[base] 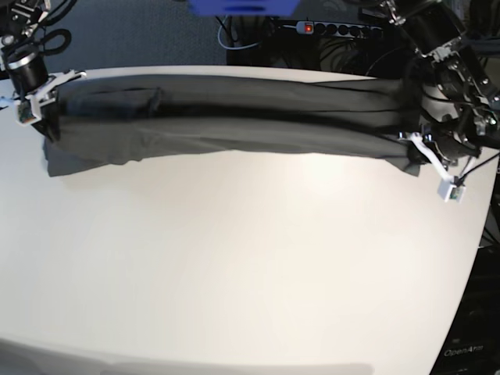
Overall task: Fold the T-shirt properly
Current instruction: 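Pull the corner with the left gripper toward the folded edge, tightening the strip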
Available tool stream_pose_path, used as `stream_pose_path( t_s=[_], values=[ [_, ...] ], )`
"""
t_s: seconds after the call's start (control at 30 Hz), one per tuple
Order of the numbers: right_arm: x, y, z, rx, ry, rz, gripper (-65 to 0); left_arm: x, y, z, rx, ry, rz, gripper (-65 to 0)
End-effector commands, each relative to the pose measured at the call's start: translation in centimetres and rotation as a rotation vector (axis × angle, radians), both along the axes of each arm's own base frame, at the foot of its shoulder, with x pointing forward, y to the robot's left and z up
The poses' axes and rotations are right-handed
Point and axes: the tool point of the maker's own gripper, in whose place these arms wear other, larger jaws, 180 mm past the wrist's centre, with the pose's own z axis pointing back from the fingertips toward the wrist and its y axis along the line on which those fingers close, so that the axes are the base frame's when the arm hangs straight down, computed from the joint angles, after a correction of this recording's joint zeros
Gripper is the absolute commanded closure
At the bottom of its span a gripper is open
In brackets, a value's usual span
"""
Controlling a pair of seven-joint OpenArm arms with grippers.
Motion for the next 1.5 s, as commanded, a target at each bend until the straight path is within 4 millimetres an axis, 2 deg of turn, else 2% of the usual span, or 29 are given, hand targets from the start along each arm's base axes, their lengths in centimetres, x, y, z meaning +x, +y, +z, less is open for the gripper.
stream_pose_path(
  t_s=[0.0, 0.13, 0.2, 0.33, 0.47, 0.83, 1.27, 1.37, 1.47],
  values=[
    [0.4, -0.4, 1.4, -0.010, -0.049, 0.003, -0.9, 0.4, 0.1, 0.9, -0.002, -0.031, -0.011, -2.5],
    [-0.5, -1.6, 0.5, 0.011, -0.041, -0.069, -0.9, -0.2, 0.0, 1.1, -0.038, -0.043, -0.032, -2.5],
    [-0.2, -2.3, 0.6, 0.023, -0.065, -0.113, -0.9, -0.6, -0.3, 0.9, -0.059, -0.041, -0.039, -2.5],
    [-0.9, -4.0, 0.0, 0.042, -0.072, -0.192, -0.9, -1.5, -0.7, 0.5, -0.083, -0.026, -0.054, -2.5],
    [-1.1, -4.8, -0.2, 0.054, -0.085, -0.239, -0.9, -1.9, -1.2, 0.0, -0.077, -0.001, -0.079, -2.5],
    [-1.9, -4.3, -1.0, 0.079, -0.070, -0.260, -0.7, -2.3, -1.1, -0.4, -0.076, 0.014, -0.076, -2.5],
    [-4.2, -3.2, -2.8, 0.125, -0.028, -0.313, -0.7, -2.4, -1.0, -0.4, -0.073, 0.016, -0.076, -2.5],
    [-4.3, -2.9, -3.1, 0.138, -0.026, -0.320, -0.7, -2.9, -1.1, -0.7, -0.074, 0.031, -0.080, -2.5],
    [-4.9, -3.0, -4.3, 0.162, 0.000, -0.335, -0.7, -3.5, -1.9, -1.3, -0.078, 0.056, -0.109, -2.5]
  ],
)
